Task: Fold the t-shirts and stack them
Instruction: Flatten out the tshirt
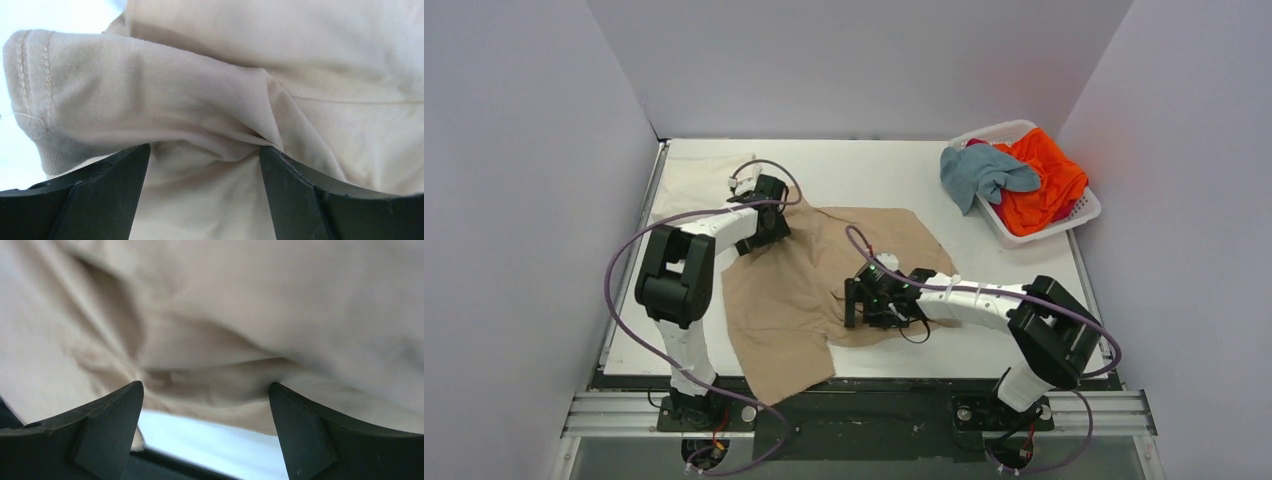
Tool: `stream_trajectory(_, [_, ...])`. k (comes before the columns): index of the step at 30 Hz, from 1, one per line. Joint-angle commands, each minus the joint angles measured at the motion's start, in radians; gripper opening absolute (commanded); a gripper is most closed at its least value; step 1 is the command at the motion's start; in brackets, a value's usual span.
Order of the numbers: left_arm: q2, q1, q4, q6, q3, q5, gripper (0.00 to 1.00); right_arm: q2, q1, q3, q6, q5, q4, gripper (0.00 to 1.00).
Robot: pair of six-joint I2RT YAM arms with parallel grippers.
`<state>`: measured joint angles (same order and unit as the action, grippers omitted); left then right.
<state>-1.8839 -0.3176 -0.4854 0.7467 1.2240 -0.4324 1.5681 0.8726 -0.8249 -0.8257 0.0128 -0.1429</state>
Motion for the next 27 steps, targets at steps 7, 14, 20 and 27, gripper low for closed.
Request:
stream_trajectory(7, [-0.096,0.012,-0.121,-0.124,0.354,-0.071,0.91,-0.089,0.069,-0.205,0.096,-0.017,-0.225,0.87])
stream_trajectory(14, [0.213,0.003,-0.277,0.006,0.142,-0.103,0.91,-0.311,-0.013,-0.107,0.103,-0.303,-0.458,0.88])
stream_trajectory(20, [0.525,-0.108,-0.449,0.238,-0.144,-0.104,0.92,-0.503,-0.059,0.061,0.036,-0.35,-0.511,0.88])
stream_trajectory(27, [0.787,-0.25,-0.681,0.505,-0.469,-0.048,0.92,-0.56,-0.07,0.173,-0.021,-0.351,-0.496,0.87])
